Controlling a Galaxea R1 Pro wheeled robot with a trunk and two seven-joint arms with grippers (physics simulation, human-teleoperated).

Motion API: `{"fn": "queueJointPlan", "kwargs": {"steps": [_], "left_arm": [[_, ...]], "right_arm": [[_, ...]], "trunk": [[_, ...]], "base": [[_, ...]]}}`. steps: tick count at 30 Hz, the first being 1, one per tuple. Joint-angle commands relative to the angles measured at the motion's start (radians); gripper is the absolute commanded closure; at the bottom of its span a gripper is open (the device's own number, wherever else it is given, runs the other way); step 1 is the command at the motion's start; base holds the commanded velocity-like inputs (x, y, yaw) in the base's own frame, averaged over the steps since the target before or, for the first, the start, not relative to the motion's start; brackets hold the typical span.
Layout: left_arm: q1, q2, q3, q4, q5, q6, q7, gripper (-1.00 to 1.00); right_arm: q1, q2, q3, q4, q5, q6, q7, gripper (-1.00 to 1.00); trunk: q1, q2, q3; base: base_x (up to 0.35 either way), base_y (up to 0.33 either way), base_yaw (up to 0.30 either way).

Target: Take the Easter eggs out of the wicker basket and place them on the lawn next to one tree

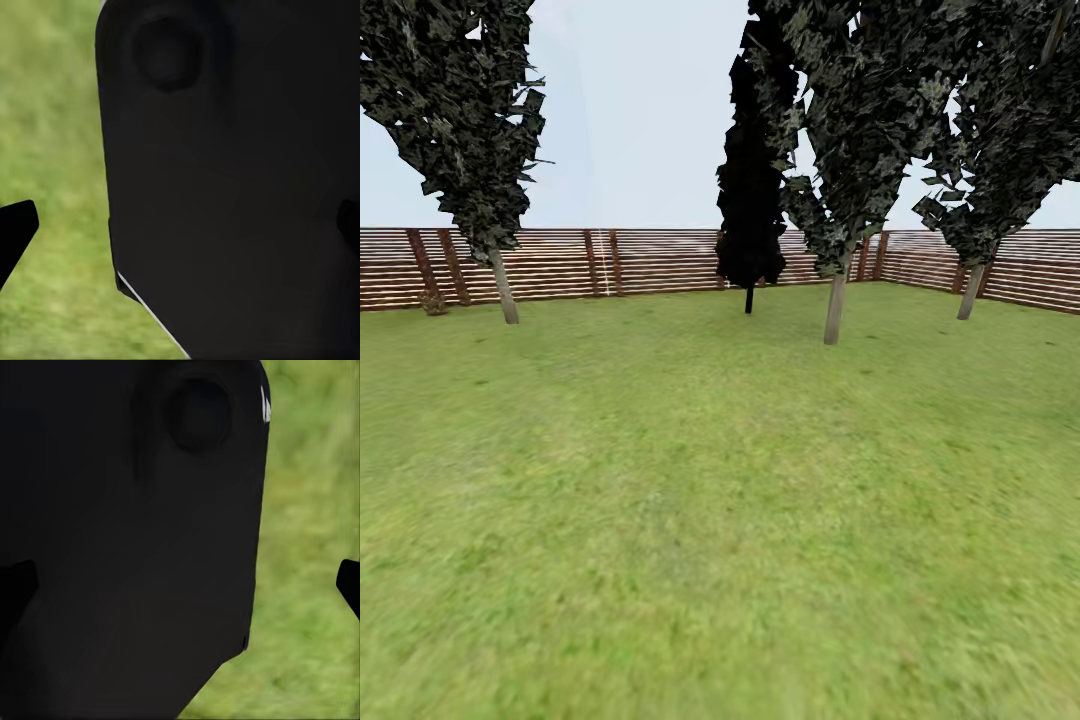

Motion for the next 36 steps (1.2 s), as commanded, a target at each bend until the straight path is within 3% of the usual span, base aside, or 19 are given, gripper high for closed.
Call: {"fn": "queueJointPlan", "kwargs": {"steps": [1,4,15,22,36], "left_arm": [[-0.006,0.006,-0.006,-0.006,0.002,-0.006,-0.006,-1.0],[-0.014,0.02,-0.009,-0.013,0.002,-0.018,-0.008,-1.0],[-0.012,0.019,-0.007,-0.013,0.001,-0.017,-0.005,-1.0],[-0.008,0.021,-0.006,-0.014,-0.003,0.0,0.005,-1.0],[-0.008,0.021,-0.003,-0.014,-0.002,0.0,0.008,-1.0]], "right_arm": [[0.001,0.006,-0.003,-0.006,-0.006,0.003,0.006,-1.0],[0.001,0.012,-0.002,-0.013,-0.014,0.003,0.012,-1.0],[0.001,0.01,-0.002,-0.011,-0.013,0.003,0.011,-1.0],[0.001,0.013,-0.002,-0.005,0.008,0.003,0.011,-1.0],[0.001,0.053,-0.002,-0.005,0.011,0.003,0.011,-1.0]], "trunk": [[0.0,0.0,0.0],[0.0,0.0,0.0],[0.0,0.0,0.0],[0.0,0.0,0.0],[0.0,0.0,-0.005]], "base": [[0.0,0.0,0.0],[0.0,0.0,0.0],[0.002,0.0,0.0],[0.23,0.0,0.0],[0.13,0.0,0.024]]}}
